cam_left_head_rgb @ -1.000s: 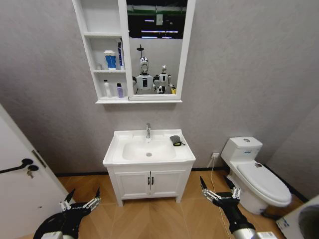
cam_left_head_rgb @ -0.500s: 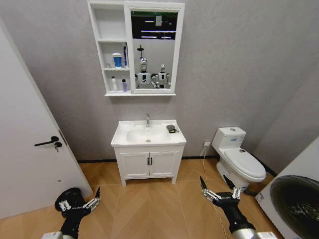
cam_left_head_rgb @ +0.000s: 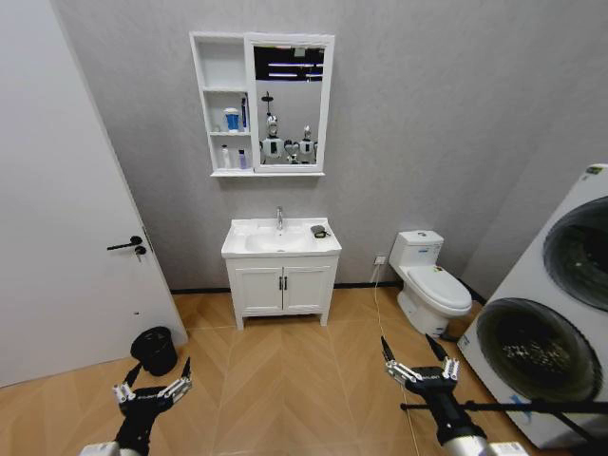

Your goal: Move facial cleanser and shampoo from washbasin to cabinet, then wipe washbasin with towel.

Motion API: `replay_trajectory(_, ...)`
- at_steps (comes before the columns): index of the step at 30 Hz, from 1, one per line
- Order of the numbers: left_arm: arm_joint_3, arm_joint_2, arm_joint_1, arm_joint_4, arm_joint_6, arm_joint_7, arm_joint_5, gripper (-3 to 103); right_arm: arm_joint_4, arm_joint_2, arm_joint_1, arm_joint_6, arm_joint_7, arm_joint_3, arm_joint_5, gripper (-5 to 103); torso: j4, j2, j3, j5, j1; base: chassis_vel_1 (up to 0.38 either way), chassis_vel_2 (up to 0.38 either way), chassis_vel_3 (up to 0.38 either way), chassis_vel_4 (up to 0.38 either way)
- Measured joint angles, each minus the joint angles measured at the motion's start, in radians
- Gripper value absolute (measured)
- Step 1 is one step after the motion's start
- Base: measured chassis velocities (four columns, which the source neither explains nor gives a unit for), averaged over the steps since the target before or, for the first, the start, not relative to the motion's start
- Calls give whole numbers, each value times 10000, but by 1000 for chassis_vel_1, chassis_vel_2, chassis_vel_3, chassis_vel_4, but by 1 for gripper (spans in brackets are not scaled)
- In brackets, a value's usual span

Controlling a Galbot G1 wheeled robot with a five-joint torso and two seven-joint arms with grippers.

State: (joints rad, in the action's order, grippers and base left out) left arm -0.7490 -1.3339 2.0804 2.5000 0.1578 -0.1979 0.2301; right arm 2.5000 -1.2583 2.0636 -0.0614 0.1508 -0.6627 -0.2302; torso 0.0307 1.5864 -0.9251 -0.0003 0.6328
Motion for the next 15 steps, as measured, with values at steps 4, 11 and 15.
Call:
replay_trajectory(4, 0, 1, -2, 0, 0, 0, 0, 100, 0, 0, -2, 0, 0, 0, 0, 100, -1, -8, -5, -6, 16, -80, 12, 65, -52)
replay_trajectory(11, 0, 1, 0, 0, 0, 1, 0, 100, 0, 0, -1, 0, 0, 0, 0, 100, -2, -4, -2, -5, 5, -17, 25, 35, -18)
replay_trajectory(15, 0, 0, 1, 0, 0, 0, 0, 100, 1, 0, 0, 0, 0, 0, 0, 100, -2, -1, 0, -6, 0, 0, 0, 0, 0)
